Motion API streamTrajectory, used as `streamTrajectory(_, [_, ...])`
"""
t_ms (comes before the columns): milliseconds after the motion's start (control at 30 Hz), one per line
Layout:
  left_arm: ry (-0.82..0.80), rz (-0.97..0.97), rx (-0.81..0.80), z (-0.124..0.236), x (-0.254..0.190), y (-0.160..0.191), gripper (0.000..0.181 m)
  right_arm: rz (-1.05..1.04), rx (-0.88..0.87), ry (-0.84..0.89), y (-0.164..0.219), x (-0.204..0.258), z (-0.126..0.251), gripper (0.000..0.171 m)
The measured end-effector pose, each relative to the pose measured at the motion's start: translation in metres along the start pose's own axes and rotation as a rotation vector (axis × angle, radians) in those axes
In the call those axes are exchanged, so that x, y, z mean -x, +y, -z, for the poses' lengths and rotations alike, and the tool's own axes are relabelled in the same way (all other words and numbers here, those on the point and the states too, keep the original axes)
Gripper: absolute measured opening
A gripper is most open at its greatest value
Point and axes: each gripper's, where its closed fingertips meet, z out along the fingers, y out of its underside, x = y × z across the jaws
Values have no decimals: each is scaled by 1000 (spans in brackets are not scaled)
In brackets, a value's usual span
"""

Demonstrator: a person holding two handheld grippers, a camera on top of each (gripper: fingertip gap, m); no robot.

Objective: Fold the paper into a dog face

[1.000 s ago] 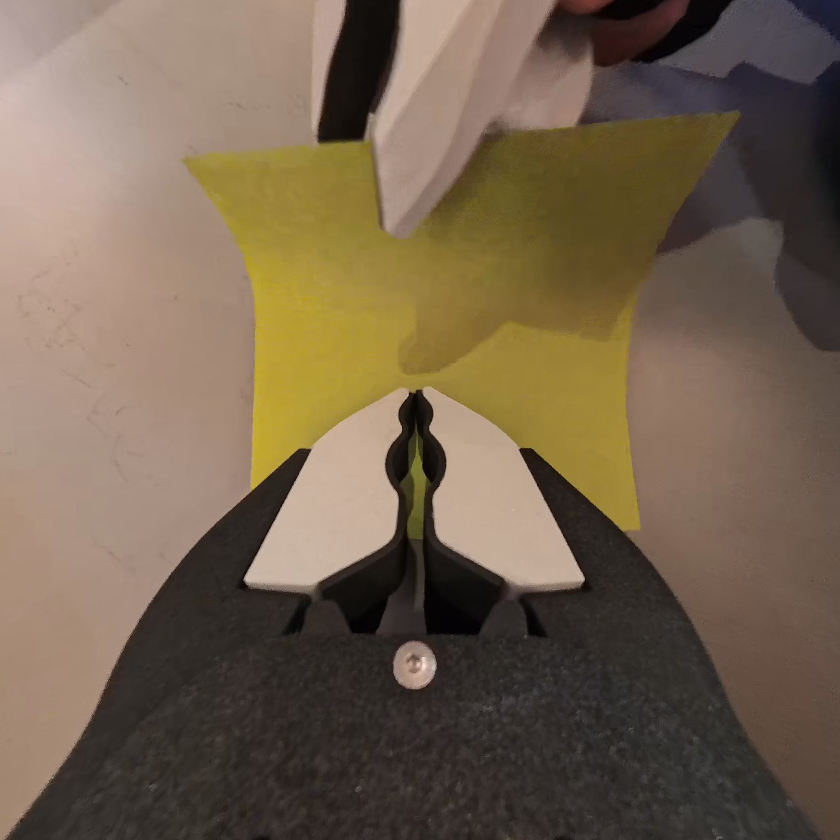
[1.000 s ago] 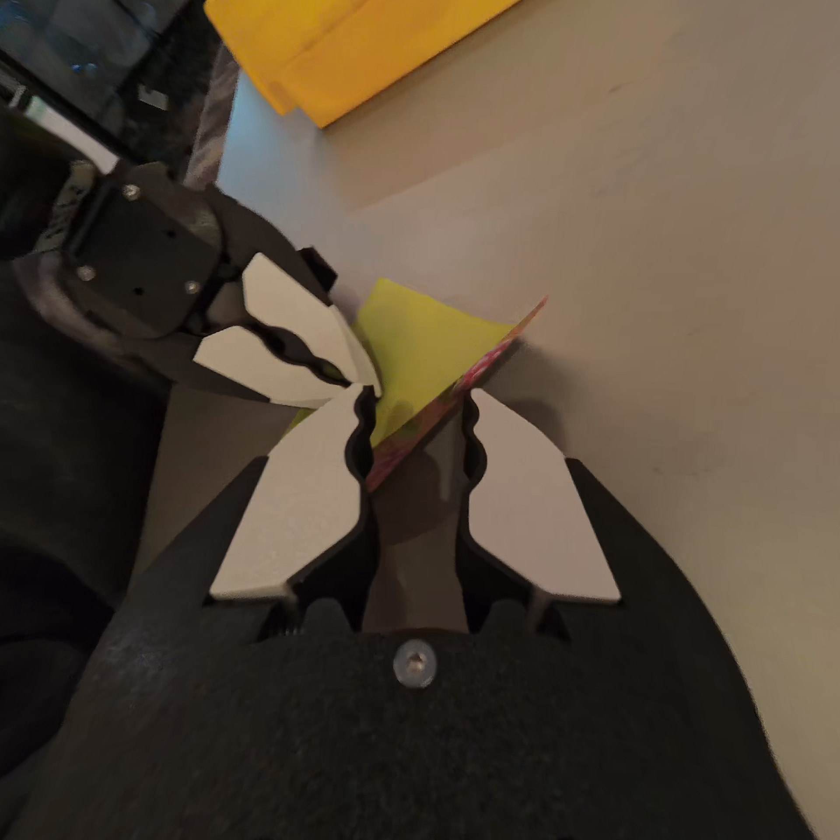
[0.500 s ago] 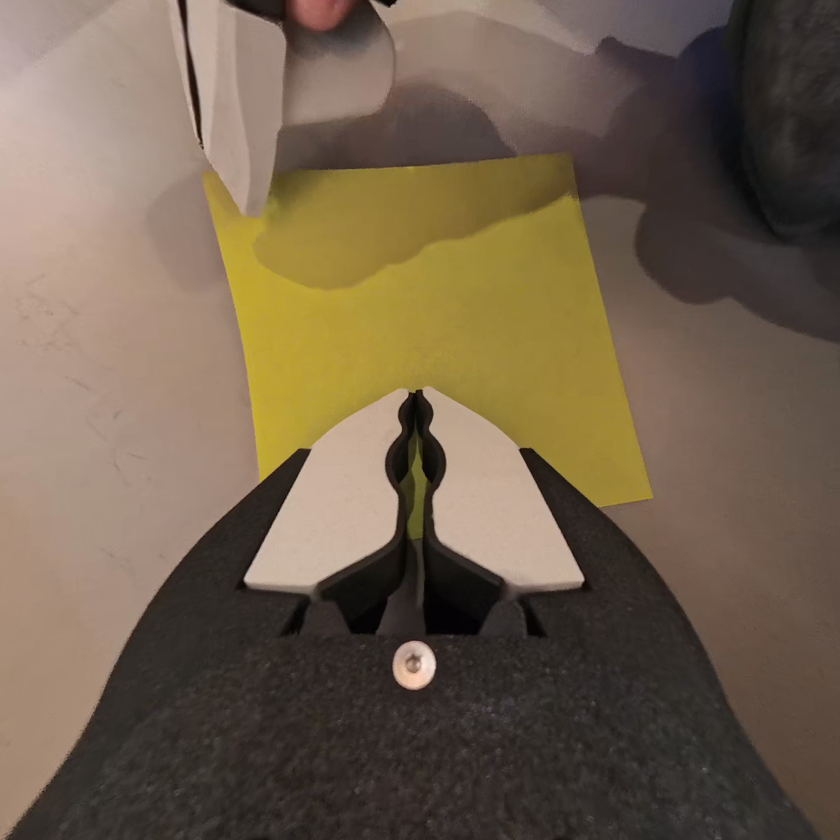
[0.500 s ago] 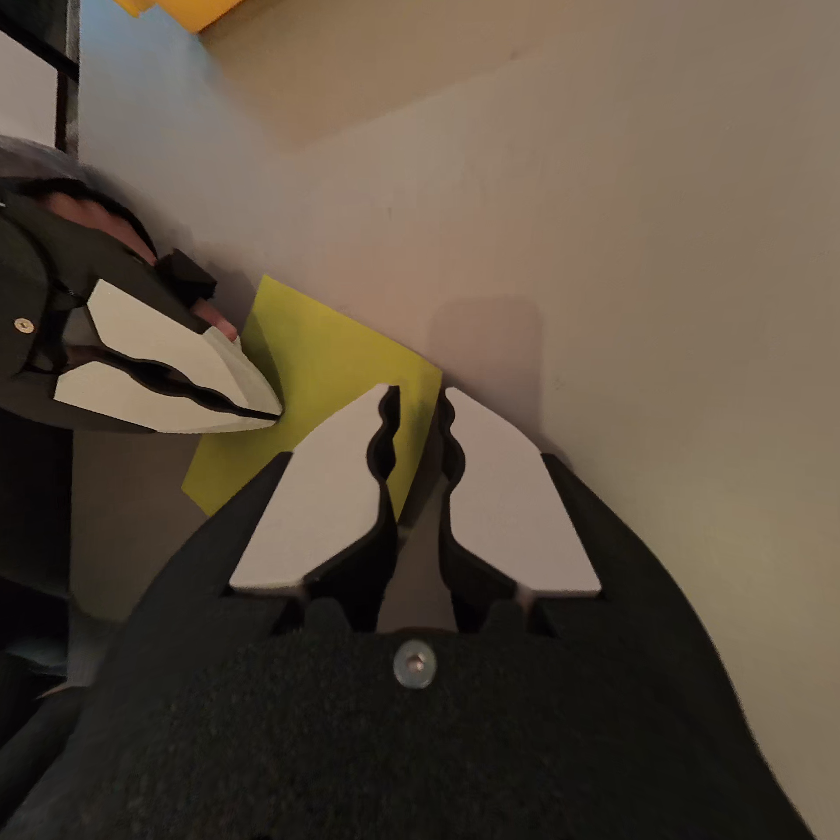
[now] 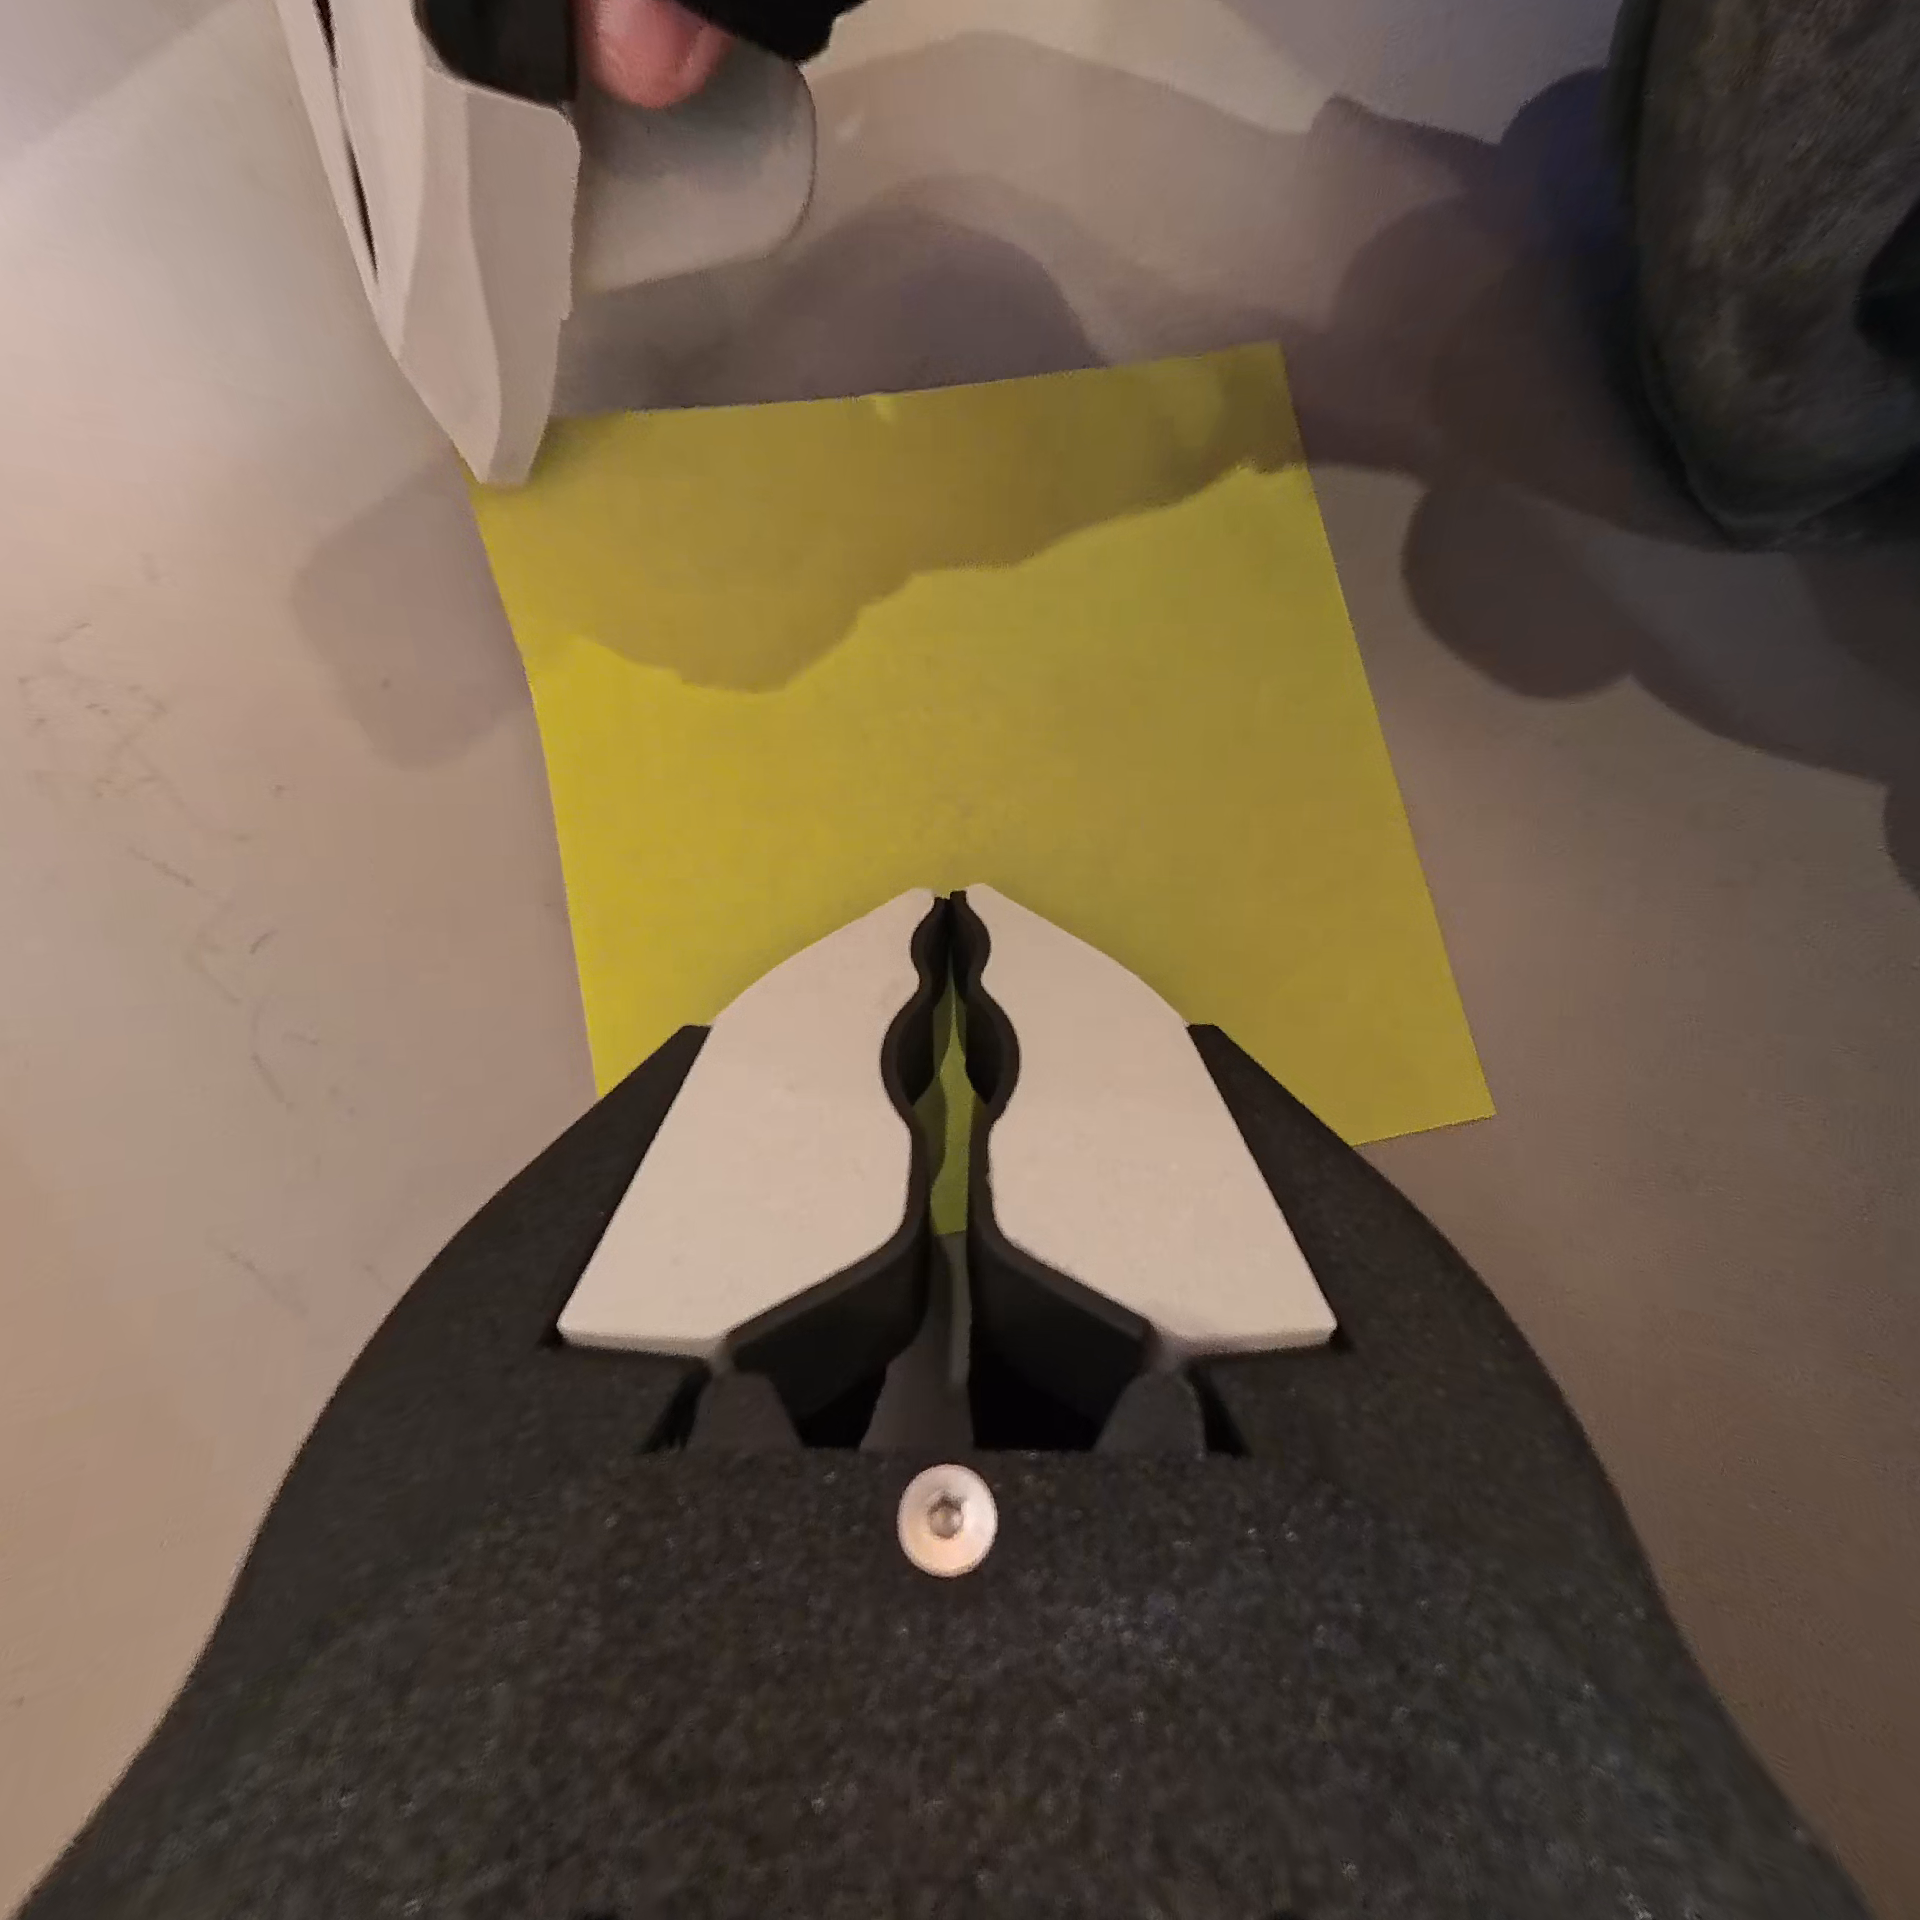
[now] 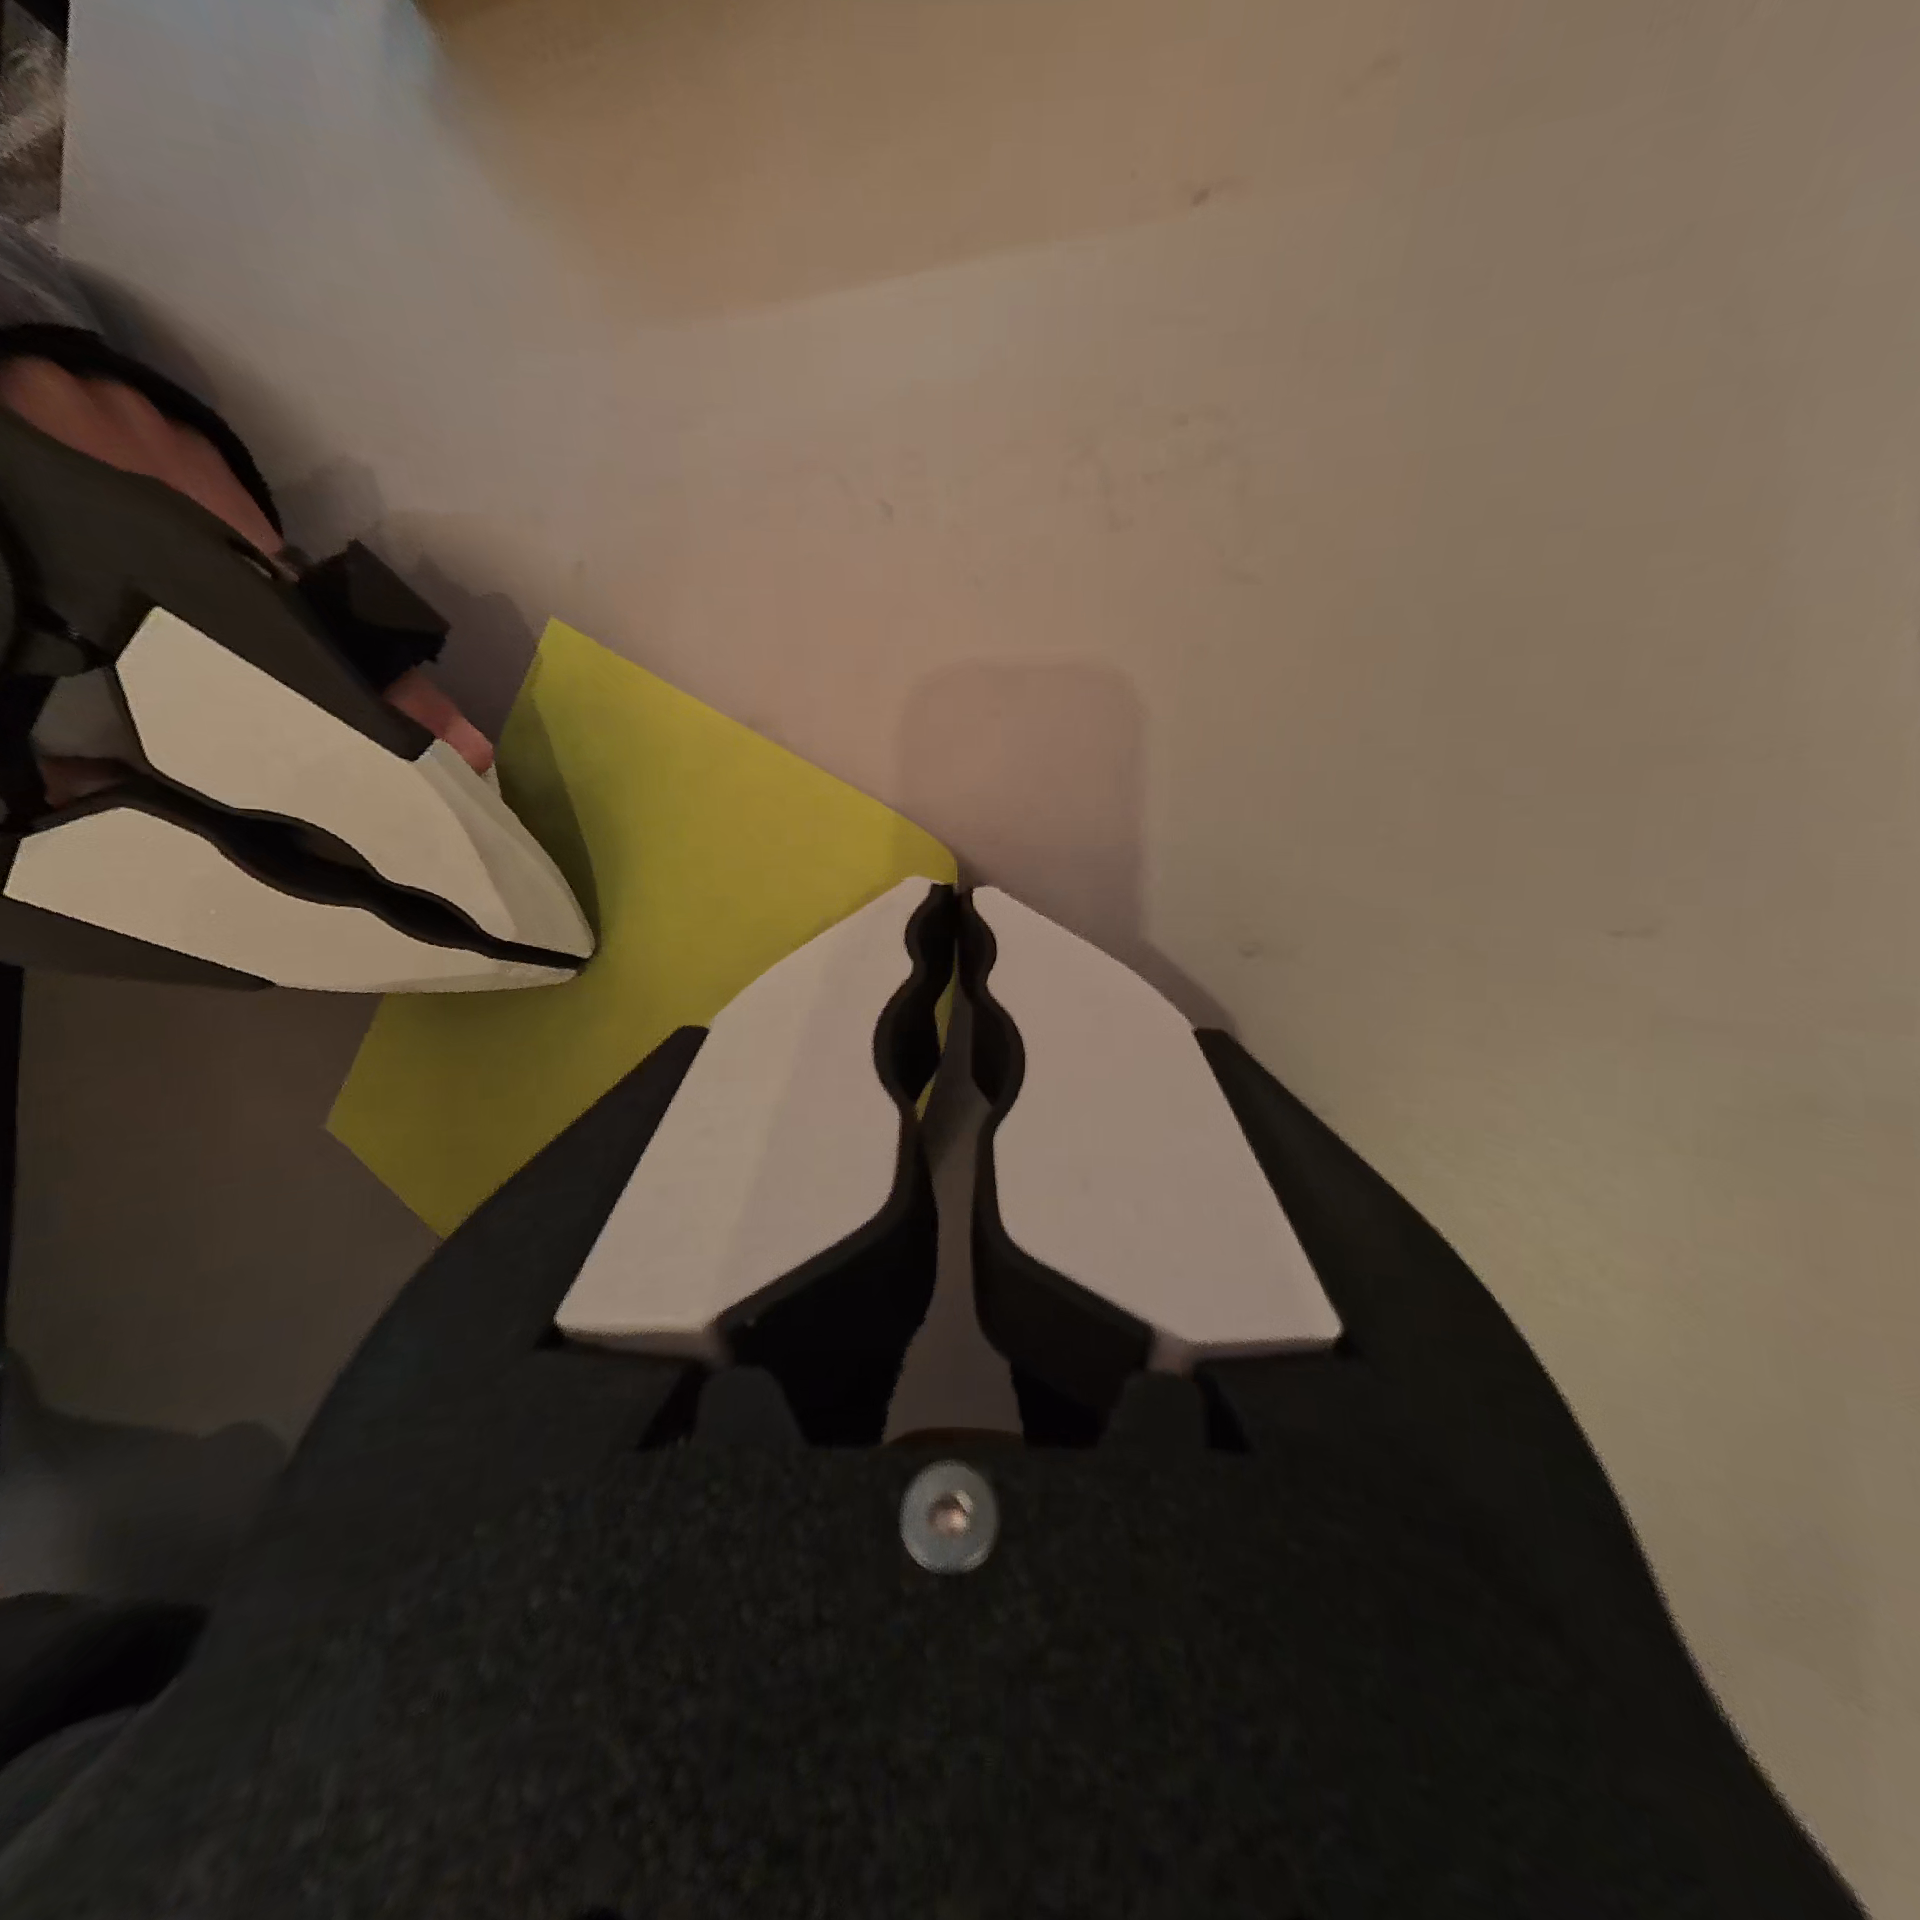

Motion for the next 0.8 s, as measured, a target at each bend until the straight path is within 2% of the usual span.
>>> streamTrajectory(133, [1,4,0,0,0,0,0,32,10,23,1,3,2,0])
streamTrajectory(433, [12,22,-4,0,0,0,0,302,-16,205,2,39,17,0])
streamTrajectory(800, [-34,10,-8,0,0,0,0,269,9,276,36,88,-2,0])
